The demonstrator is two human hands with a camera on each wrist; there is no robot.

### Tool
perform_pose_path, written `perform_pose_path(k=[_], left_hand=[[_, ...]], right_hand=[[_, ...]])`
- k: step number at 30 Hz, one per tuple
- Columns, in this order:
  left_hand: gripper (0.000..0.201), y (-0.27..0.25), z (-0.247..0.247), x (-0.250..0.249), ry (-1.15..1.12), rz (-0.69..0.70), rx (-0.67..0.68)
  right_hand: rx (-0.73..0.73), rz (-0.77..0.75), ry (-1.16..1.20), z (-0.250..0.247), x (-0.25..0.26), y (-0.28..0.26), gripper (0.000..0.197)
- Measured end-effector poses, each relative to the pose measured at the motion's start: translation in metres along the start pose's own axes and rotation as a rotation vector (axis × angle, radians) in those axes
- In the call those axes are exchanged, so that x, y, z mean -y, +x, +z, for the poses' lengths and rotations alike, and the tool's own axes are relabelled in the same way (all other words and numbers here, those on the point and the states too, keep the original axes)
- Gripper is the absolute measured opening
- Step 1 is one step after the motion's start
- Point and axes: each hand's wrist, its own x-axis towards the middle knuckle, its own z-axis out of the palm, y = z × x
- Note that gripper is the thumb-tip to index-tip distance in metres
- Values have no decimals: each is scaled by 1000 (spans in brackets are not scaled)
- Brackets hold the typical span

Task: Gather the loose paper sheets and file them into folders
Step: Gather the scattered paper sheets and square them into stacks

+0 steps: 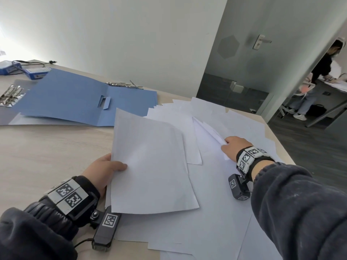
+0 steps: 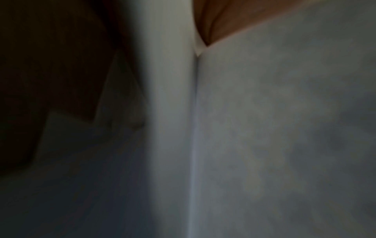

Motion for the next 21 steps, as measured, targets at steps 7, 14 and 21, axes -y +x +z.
perform_pose_path(k=[7, 14, 21], left_hand=[[37, 2, -41, -11, -92, -3, -143], [28, 0, -41, -11, -45, -13, -107], [25, -1, -40, -13, -5, -4, -101]], right_hand=[[92, -44, 6, 8, 41, 7, 46], [157, 6, -93, 14, 47, 8, 72], [138, 11, -135, 14, 49, 11, 64]])
